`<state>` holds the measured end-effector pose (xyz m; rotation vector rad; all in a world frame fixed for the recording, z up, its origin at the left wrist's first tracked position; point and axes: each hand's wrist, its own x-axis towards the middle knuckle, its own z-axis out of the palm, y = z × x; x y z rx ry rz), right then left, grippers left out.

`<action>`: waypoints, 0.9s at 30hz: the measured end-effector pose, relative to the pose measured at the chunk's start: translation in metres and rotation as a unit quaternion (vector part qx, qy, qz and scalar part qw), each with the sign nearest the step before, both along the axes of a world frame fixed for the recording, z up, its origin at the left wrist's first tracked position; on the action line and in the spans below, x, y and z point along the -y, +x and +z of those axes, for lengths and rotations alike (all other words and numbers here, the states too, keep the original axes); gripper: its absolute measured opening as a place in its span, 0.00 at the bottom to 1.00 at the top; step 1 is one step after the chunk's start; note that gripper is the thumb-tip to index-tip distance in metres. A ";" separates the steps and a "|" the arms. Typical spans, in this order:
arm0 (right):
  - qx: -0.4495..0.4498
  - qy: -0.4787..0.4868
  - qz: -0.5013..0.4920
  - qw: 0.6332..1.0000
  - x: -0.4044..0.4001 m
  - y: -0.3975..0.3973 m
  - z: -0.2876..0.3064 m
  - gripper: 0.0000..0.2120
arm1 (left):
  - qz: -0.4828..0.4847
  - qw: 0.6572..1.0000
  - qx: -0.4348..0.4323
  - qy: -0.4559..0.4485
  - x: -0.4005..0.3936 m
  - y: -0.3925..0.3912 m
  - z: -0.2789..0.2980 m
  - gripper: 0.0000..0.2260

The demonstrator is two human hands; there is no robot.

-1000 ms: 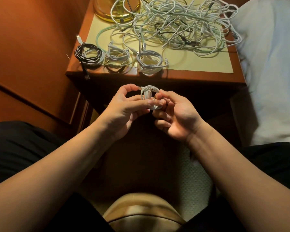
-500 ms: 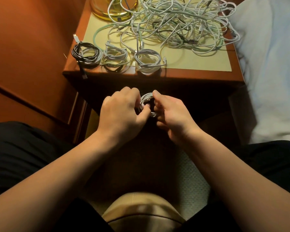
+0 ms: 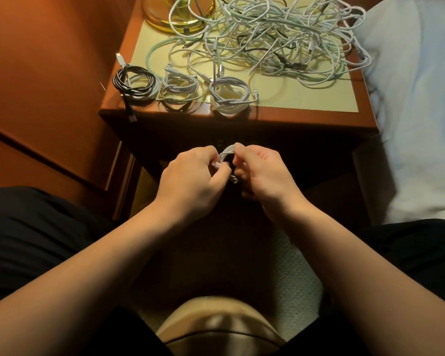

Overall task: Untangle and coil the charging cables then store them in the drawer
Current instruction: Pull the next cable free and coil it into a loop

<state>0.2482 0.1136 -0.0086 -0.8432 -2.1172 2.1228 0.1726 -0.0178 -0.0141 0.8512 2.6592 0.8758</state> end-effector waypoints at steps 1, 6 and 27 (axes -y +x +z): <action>0.013 0.007 0.010 1.000 -0.002 0.000 0.001 0.20 | -0.018 0.999 0.022 0.018 0.001 -0.001 0.000 0.11; 0.019 0.053 0.004 0.998 -0.013 0.000 0.001 0.21 | -0.087 0.994 -0.058 -0.014 -0.002 0.003 0.004 0.13; 0.064 -0.082 -0.064 0.993 -0.043 -0.007 0.009 0.17 | -0.086 0.987 -0.054 0.128 -0.001 -0.012 0.014 0.14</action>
